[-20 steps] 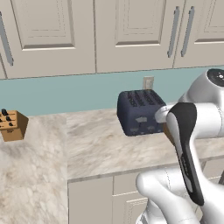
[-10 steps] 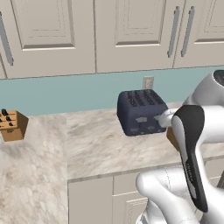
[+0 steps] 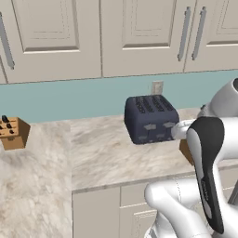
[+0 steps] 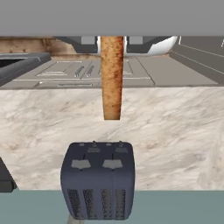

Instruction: Start the toaster. Once the lever pops up, take the bread to the plate on the dining counter.

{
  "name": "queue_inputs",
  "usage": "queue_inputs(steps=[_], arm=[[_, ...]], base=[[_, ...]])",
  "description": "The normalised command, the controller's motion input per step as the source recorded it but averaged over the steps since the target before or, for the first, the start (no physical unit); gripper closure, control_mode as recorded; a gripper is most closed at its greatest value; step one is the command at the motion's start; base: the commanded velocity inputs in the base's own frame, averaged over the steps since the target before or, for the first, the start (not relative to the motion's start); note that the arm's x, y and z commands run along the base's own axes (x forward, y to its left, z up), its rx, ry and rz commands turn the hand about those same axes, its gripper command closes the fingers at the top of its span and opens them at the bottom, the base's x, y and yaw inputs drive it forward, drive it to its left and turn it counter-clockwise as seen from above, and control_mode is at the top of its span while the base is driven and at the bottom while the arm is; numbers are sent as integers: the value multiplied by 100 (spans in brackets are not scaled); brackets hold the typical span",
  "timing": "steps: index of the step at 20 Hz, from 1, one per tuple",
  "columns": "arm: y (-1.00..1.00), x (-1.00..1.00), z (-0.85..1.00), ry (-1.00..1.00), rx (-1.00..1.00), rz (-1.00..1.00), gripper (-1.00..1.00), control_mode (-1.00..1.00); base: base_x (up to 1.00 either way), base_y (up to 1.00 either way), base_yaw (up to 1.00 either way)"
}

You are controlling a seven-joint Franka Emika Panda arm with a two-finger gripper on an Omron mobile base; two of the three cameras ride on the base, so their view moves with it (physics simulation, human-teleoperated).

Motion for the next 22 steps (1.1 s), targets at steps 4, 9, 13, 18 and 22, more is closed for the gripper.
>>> queue_inputs(steps=[4,9,13,18,22], arm=[[0,0,0,0,0,0,100,100],[0,0,0,0,0,0,100,100],[0,0,0,0,0,0,100,100],[0,0,0,0,0,0,100,100],[0,0,0,0,0,0,100,100]], base=[[-81,-9,0],[-100,-29,0],[-100,-49,8],[-96,-57,37],[-74,-43,71]])
